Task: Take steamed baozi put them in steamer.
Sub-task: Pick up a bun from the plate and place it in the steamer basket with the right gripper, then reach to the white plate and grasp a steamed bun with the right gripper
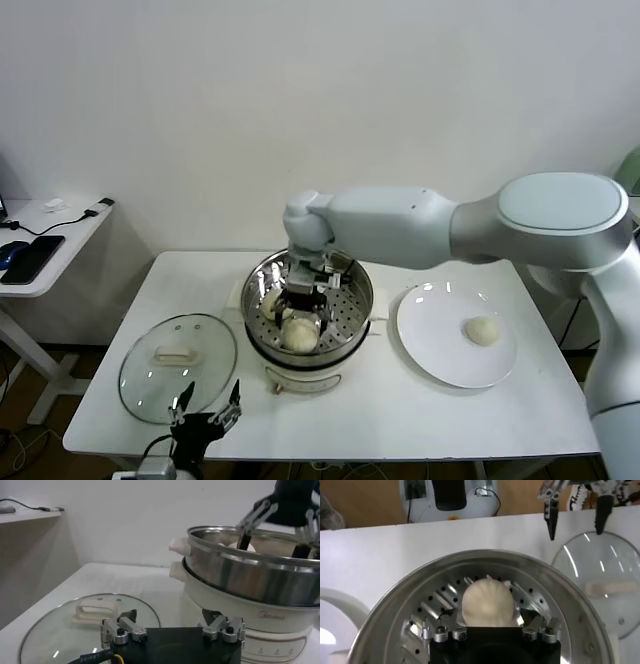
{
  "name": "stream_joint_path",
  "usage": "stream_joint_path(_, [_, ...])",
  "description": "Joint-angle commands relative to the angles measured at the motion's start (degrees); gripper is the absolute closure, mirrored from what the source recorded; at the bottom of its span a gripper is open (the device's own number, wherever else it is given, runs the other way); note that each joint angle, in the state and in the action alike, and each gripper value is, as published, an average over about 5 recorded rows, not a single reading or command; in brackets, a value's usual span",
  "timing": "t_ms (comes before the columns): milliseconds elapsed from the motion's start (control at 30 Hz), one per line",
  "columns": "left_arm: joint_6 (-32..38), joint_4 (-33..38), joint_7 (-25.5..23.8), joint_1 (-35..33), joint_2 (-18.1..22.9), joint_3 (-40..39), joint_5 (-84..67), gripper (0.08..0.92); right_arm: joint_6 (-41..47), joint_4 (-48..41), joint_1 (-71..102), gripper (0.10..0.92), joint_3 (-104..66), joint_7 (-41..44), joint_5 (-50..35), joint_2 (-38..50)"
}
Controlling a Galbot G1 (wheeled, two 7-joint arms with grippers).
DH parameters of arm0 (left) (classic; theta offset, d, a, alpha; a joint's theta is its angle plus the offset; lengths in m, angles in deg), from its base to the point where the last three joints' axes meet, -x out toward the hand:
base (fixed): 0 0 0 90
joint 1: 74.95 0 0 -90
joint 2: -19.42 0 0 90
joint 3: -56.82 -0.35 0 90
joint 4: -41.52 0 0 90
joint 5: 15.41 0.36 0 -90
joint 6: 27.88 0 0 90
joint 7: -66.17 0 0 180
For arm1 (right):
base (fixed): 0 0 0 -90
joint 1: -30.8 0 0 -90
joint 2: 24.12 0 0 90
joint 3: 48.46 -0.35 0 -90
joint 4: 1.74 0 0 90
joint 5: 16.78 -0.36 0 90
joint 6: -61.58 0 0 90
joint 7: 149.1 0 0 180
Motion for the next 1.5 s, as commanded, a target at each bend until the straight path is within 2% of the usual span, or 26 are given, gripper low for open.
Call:
stream_joint_path(33, [0.2,0.0,-0.1,0.2,0.0,-0.2,0.3,0.177,1.7,-0.8,-7.6,0.203,2.3,1.7,-11.3,8.9])
stream_joint_path(167, [0.2,-0.2,-0.1,0.6,-0.1,0.0,0.3,0.177,10.7,-0.2,-11.4,0.202,8.0,0.4,-18.5,19.8])
stream_joint_path(267, [0.2,-0.4,-0.1,0.9,-0.3,0.4,0.1,0.177,18.9,1.0,-13.5,0.203,11.2,-0.6,-20.7,27.4])
stream_joint_path(467, [0.1,-0.8,-0.2,1.5,-0.5,1.0,-0.2,0.177,28.5,1.9,-13.2,0.202,14.1,-0.7,-17.1,39.5])
stream_joint_path(667, [0.0,-1.0,-0.2,1.6,-0.7,1.6,-0.5,0.177,32.3,0.5,-5.2,0.203,12.1,-1.8,-8.8,45.4])
stream_joint_path(933, [-0.2,-0.8,-0.2,1.1,-0.5,2.0,-0.7,0.177,34.7,-4.3,11.4,0.202,-0.1,-3.5,-1.2,45.2])
stream_joint_path(1300, [0.0,-0.4,-0.2,-0.3,-0.1,2.3,-0.3,0.177,35.4,-15.4,24.7,0.203,-12.2,-5.0,4.9,36.2])
stream_joint_path(1500, [0.2,-0.2,-0.2,-1.0,0.0,2.5,-0.2,0.177,35.4,-18.0,26.7,0.203,-13.9,-5.3,6.0,32.9])
